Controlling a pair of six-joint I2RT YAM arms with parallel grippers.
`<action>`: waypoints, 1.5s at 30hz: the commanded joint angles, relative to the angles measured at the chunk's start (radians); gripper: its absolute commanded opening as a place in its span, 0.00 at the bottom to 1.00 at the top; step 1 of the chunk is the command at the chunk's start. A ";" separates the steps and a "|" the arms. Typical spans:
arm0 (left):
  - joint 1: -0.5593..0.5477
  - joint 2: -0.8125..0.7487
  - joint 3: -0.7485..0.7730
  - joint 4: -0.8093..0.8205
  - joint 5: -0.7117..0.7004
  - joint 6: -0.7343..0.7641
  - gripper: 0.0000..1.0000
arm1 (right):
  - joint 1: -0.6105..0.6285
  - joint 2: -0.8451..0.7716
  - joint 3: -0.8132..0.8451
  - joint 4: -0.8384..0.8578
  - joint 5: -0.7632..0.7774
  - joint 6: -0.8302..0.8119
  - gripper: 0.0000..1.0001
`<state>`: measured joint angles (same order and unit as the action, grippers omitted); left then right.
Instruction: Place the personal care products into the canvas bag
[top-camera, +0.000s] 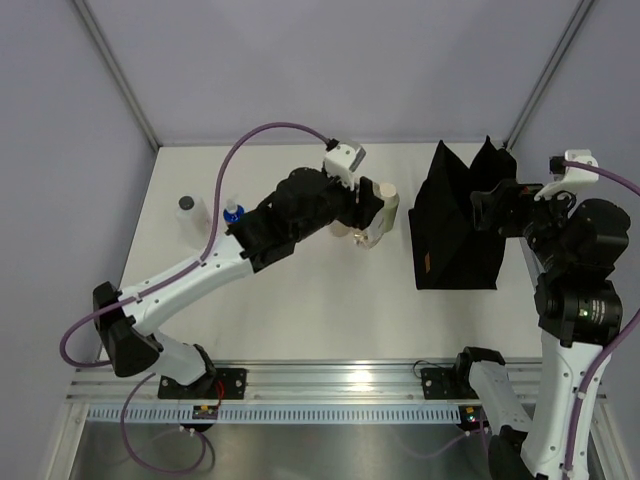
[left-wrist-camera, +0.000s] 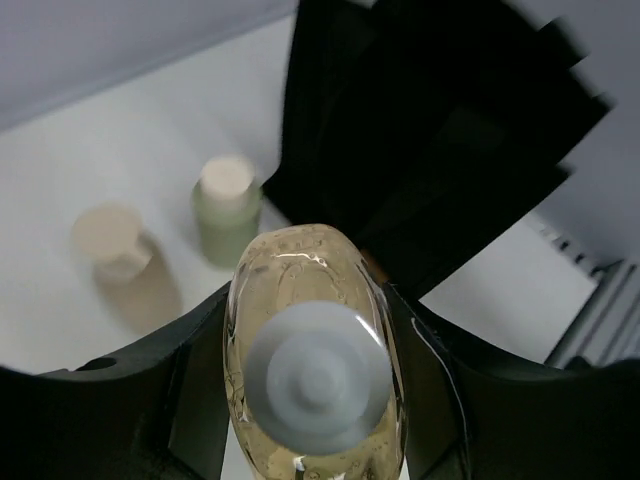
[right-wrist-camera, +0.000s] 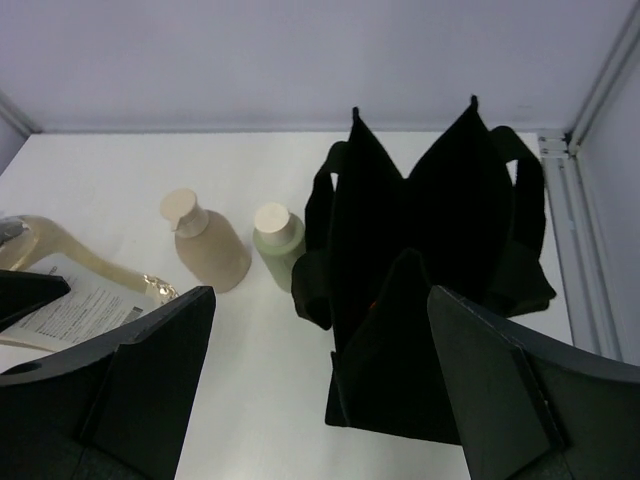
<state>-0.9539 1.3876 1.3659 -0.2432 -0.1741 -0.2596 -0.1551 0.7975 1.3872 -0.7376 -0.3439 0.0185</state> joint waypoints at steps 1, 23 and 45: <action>-0.002 0.092 0.208 0.372 0.237 0.073 0.00 | -0.018 -0.034 0.022 0.043 0.124 0.077 0.96; -0.031 0.781 1.056 0.722 0.176 -0.078 0.00 | -0.247 -0.170 -0.148 0.124 -0.052 0.187 0.92; -0.032 0.688 0.863 0.339 0.501 0.074 0.00 | -0.281 -0.196 -0.197 0.142 -0.093 0.186 0.92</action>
<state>-0.9848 2.2147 2.1742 0.0093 0.2298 -0.2417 -0.4286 0.6022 1.1828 -0.6319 -0.4137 0.1963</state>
